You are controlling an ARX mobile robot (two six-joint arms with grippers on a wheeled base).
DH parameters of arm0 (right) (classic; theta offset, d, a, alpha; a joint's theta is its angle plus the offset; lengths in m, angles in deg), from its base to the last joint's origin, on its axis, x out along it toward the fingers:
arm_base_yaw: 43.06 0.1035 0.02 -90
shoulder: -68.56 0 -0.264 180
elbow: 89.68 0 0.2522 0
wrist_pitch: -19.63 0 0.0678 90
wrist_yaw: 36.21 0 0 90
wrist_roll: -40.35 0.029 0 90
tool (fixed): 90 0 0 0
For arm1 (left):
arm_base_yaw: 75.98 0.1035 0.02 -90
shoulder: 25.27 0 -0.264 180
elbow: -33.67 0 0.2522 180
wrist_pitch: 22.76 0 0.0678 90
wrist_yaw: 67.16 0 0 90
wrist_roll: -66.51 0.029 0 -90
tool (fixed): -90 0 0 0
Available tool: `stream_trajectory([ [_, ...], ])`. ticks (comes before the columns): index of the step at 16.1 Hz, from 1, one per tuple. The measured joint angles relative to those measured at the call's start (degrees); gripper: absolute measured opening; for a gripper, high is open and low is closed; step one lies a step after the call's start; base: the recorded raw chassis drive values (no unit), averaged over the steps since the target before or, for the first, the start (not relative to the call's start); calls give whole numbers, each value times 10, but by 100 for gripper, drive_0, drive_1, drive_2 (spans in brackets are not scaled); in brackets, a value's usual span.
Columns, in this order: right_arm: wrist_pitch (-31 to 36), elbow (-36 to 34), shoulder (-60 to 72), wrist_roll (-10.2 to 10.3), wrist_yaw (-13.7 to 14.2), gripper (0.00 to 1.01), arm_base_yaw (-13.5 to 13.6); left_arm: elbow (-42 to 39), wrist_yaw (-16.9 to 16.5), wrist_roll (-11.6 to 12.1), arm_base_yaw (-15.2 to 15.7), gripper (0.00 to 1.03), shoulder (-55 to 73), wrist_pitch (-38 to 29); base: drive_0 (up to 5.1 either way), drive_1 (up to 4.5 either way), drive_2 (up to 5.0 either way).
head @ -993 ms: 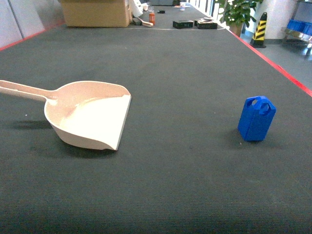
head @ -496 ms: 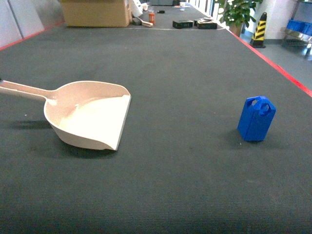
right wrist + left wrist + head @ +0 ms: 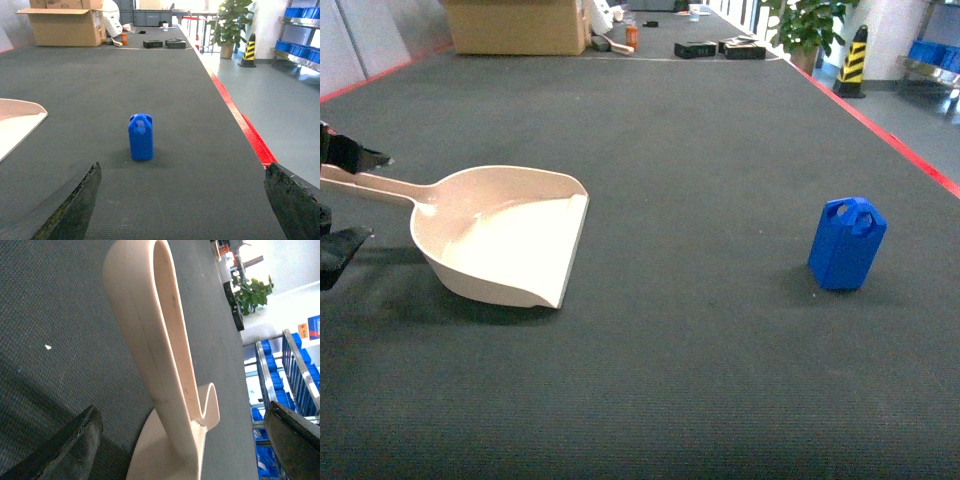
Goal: Place part in tray to right shelf
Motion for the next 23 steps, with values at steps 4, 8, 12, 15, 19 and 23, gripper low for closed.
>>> stream_trajectory([
  [4, 0, 0, 0, 0, 0, 98, 0, 123, -5, -7, 3, 92, 70, 24, 0, 0, 0],
  [8, 0, 0, 0, 0, 0, 98, 0, 127, -30, -51, -4, 39, 96, -40, 0, 0, 0],
  [12, 0, 0, 0, 0, 0, 98, 0, 0, -64, -108, -38, 16, 25, -167, 0, 0, 0],
  [15, 0, 0, 0, 0, 0, 98, 0, -105, -63, -139, -87, 16, -77, -180, 0, 0, 0],
  [19, 0, 0, 0, 0, 0, 98, 0, -223, -54, -154, -173, 16, -167, -176, 0, 0, 0],
  [23, 0, 0, 0, 0, 0, 98, 0, -271, -28, -177, -234, 16, -242, -177, 0, 0, 0],
])
